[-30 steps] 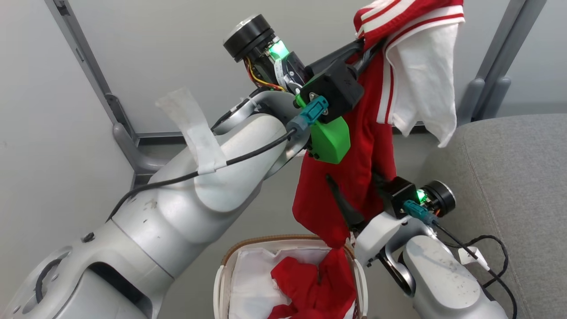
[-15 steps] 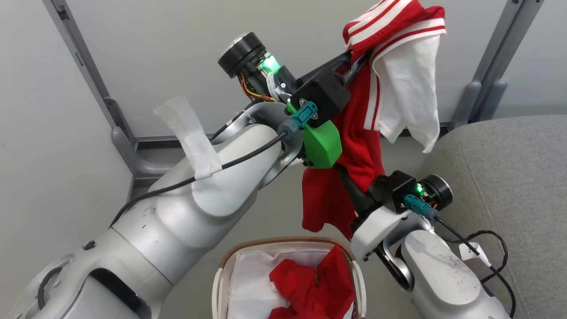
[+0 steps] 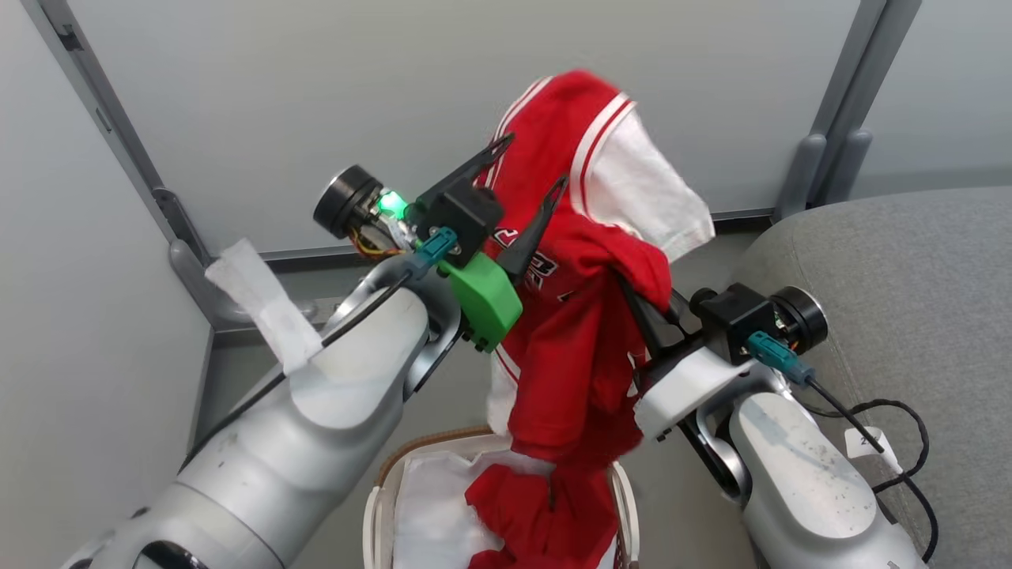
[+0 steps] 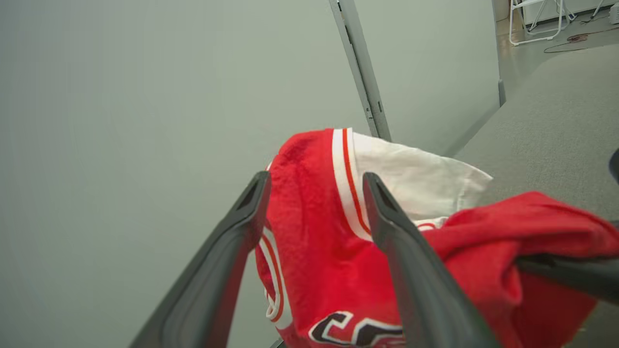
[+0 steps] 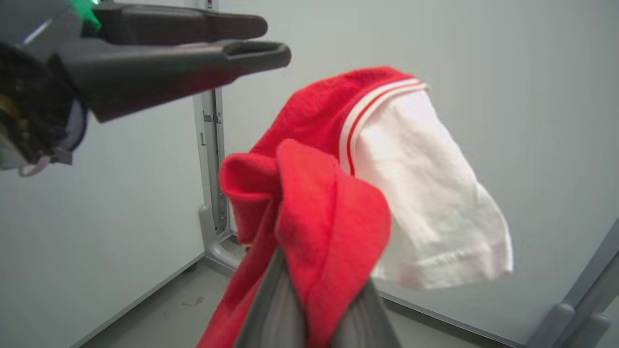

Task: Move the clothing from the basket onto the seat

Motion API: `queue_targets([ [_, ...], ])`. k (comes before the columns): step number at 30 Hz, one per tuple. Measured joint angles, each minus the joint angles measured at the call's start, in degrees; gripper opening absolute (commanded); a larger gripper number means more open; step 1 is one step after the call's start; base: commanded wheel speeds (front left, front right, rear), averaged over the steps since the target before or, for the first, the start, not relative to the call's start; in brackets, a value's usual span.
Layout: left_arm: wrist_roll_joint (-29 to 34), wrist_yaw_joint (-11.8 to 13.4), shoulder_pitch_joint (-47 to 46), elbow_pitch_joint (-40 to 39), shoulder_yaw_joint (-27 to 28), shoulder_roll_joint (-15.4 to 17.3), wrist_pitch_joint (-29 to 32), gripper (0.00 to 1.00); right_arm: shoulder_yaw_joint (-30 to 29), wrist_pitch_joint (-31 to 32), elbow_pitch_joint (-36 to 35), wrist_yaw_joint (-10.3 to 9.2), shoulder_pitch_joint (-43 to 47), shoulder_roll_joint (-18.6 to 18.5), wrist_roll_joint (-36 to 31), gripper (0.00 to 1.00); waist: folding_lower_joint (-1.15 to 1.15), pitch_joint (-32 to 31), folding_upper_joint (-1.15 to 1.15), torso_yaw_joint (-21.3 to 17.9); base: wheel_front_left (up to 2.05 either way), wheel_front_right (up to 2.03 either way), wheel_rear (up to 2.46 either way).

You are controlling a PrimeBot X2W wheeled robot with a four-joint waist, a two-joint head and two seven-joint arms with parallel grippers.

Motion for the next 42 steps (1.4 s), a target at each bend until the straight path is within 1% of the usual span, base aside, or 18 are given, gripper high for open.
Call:
queue_targets([
  [3,-1.07,0.13,4.05,-1.71,2.19,0.30,-0.25,1.00,-1.03,0.00,-0.99,0.00,0.04,-0.02,-0.43,0.00,0.00,0.14,0.00,-0.42,0.00,0.00,0.00],
  [10,-0.46,0.24,15.68,-5.73,7.42,2.00,-0.34,1.00,-3.44,0.00,-2.52,0.00,0.30,-0.02,-2.67,0.00,0.00,0.56,0.00,-1.34,0.00,0.00,0.00],
  [17,0.65,0.04,26.57,-7.98,13.00,1.92,-0.34,1.00,-5.56,0.00,-3.80,0.00,1.36,-0.03,-4.14,0.00,0.00,0.79,0.00,-2.42,0.00,0.00,0.00],
  [21,2.04,0.04,30.99,-9.10,16.23,1.51,-0.34,1.00,-7.06,0.00,-4.36,0.00,2.06,-0.04,-5.01,0.00,0.00,0.95,0.00,-2.69,0.00,0.00,0.00],
  [26,4.59,-0.38,33.85,-10.15,19.51,0.35,-0.35,1.00,-8.02,0.00,-4.47,0.00,2.62,-0.03,-5.56,0.00,0.00,1.05,0.00,-2.94,0.00,0.00,0.00],
  [32,7.23,-0.91,35.47,-10.37,21.78,-0.81,-0.35,1.00,-8.48,0.00,-4.50,0.00,2.30,-0.02,-6.11,0.00,0.00,1.27,0.00,-3.66,0.00,0.00,0.00],
  [37,8.60,-1.55,36.00,-10.57,22.84,-1.72,-0.34,1.00,-9.37,0.00,-6.00,0.00,1.83,-0.02,-7.75,0.00,0.00,1.67,0.00,-5.62,0.00,0.00,0.00],
  [42,9.32,-2.25,36.45,-11.09,22.99,-2.52,-0.34,1.00,-11.23,0.00,-7.59,0.00,2.08,-0.19,-10.26,0.00,0.00,2.16,0.00,-8.89,0.00,0.00,0.00],
])
